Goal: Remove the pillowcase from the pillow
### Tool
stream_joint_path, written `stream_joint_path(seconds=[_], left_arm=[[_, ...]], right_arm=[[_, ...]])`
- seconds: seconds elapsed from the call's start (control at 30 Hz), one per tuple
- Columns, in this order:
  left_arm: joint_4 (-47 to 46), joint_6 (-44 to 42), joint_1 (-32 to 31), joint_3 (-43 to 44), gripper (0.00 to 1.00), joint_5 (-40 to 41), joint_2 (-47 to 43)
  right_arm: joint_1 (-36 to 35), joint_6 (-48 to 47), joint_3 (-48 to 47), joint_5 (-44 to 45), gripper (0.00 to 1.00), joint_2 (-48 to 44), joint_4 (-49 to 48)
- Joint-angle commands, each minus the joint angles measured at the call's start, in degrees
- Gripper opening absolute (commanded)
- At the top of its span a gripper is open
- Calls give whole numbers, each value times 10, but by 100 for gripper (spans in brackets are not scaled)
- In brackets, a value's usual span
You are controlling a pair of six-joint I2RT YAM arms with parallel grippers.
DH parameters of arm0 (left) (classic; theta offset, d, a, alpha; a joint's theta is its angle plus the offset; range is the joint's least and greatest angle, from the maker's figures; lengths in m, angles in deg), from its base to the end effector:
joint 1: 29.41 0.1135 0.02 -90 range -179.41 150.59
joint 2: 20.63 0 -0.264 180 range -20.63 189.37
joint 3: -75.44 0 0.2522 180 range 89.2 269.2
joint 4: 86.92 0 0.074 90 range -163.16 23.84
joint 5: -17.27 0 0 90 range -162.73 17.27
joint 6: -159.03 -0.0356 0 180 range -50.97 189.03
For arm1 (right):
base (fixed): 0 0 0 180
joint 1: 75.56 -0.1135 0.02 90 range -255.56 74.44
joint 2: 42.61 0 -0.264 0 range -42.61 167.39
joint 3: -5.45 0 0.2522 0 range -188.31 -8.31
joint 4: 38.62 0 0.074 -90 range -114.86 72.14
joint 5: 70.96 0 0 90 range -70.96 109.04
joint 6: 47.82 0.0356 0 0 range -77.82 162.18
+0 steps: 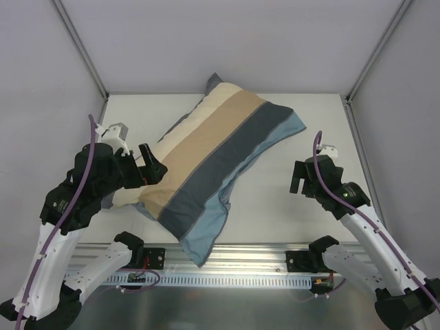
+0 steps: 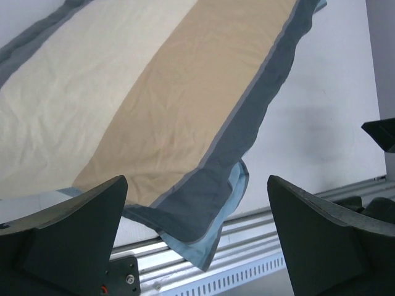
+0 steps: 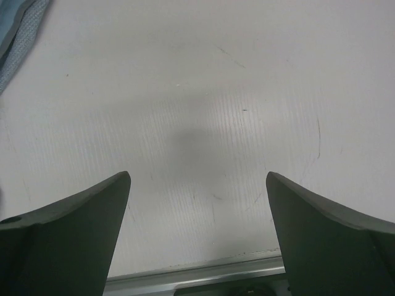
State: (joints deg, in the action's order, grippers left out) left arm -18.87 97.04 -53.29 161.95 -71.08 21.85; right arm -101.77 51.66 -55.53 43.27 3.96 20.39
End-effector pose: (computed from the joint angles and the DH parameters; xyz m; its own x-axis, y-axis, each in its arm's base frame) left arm 0.0980 -0.0423 0.4225 -0.5074 -0.2888 -0.8119 0.1612 0.8937 -0.4186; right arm 0.1487 0.0569 0.2932 -0.6445 -0.1499 -0.7498 -0.0349 0.9853 -0.1670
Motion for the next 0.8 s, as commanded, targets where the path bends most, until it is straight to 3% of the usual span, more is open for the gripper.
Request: stream_joint_path(seconds=[0.0, 0.37, 0.6, 0.77], left_arm=[[24, 7, 6, 16, 99, -51, 5], [36, 22, 1, -33, 99, -72, -3], [43, 34, -6, -119, 99, -76, -12], [33, 85, -70, -179, 99, -73, -17]], right_arm=[[-1, 7, -9, 11, 96, -5, -9], [-1, 4, 8, -24, 96, -17, -32], [-1, -5, 13, -64, 96, -10, -45], [-1, -9, 15, -93, 96, 11, -67]])
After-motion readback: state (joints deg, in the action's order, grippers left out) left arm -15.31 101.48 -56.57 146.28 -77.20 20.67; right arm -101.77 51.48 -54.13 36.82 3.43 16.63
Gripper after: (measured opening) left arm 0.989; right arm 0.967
